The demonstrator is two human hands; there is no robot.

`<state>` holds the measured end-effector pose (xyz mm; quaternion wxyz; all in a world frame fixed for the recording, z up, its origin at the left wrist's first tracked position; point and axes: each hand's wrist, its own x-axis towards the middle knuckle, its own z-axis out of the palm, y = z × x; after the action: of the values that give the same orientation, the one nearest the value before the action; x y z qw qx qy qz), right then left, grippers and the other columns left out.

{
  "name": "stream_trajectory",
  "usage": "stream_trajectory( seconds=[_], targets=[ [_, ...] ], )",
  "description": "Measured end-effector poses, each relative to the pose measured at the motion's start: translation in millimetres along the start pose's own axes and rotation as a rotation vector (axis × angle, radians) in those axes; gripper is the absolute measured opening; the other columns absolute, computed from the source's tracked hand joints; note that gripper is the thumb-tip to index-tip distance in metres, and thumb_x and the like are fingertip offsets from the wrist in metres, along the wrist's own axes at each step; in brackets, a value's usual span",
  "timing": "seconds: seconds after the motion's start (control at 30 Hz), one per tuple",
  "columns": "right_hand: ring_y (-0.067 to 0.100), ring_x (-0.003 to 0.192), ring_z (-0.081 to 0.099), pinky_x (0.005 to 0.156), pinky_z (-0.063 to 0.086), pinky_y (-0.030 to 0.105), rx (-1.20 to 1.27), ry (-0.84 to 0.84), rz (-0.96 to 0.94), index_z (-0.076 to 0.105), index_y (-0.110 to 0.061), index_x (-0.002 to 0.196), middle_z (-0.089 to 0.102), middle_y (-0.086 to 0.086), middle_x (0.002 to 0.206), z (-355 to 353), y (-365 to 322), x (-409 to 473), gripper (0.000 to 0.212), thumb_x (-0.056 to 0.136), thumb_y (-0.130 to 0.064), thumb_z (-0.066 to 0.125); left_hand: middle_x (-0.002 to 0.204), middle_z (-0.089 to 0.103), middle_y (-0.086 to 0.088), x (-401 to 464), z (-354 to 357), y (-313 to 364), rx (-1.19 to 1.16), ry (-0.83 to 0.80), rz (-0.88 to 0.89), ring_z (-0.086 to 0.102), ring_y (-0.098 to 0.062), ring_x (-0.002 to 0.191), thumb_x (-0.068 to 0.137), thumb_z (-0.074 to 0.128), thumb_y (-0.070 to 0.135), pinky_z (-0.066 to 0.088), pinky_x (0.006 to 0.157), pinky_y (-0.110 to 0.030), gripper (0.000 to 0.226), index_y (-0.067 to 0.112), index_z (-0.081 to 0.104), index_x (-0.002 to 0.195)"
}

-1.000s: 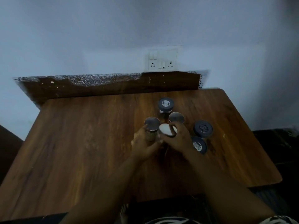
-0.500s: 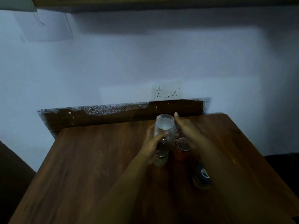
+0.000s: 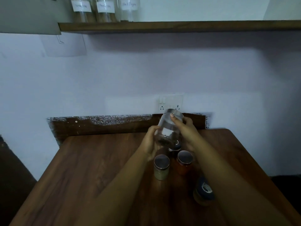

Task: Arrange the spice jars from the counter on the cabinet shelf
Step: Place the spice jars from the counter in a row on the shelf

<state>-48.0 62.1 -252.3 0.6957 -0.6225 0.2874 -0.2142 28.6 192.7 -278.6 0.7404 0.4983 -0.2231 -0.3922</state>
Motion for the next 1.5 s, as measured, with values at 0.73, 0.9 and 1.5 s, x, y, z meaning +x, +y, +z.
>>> stream_trajectory(
  seconds=[0.73,0.9,1.5],
  targets=[
    [0.033,0.102,0.063,0.084,0.053,0.043,0.229,-0.241,-0.062,0.05,-0.011,0.134,0.06,0.021,0.124,6,-37,5,0.047,0.091,-0.029,0.058,0.11,0.062,-0.007,19,24,31,0.511,0.281,0.267,0.063,-0.017,0.098,0.085,0.061,0.049,0.054,0.08,-0.034,0.047,0.018,0.047,0.118],
    [0.034,0.109,0.062,0.093,0.054,0.05,0.163,-0.155,-0.08,0.041,-0.024,0.133,0.057,0.013,0.12,6,-46,16,0.062,0.081,-0.037,0.072,0.12,0.057,-0.011,24,28,49,0.466,0.209,0.223,0.06,-0.024,0.106,0.093,0.05,0.044,0.052,0.086,-0.036,0.036,0.018,0.061,0.116],
    [0.035,0.11,0.065,0.093,0.051,0.057,0.387,-0.255,-0.282,0.065,-0.038,0.108,0.064,0.013,0.123,22,-131,22,0.03,0.094,-0.056,0.046,0.126,0.06,-0.002,41,42,135,0.456,0.102,0.328,0.062,-0.018,0.107,0.095,0.035,0.065,0.051,0.082,-0.034,0.051,0.035,0.037,0.136]
  ],
)
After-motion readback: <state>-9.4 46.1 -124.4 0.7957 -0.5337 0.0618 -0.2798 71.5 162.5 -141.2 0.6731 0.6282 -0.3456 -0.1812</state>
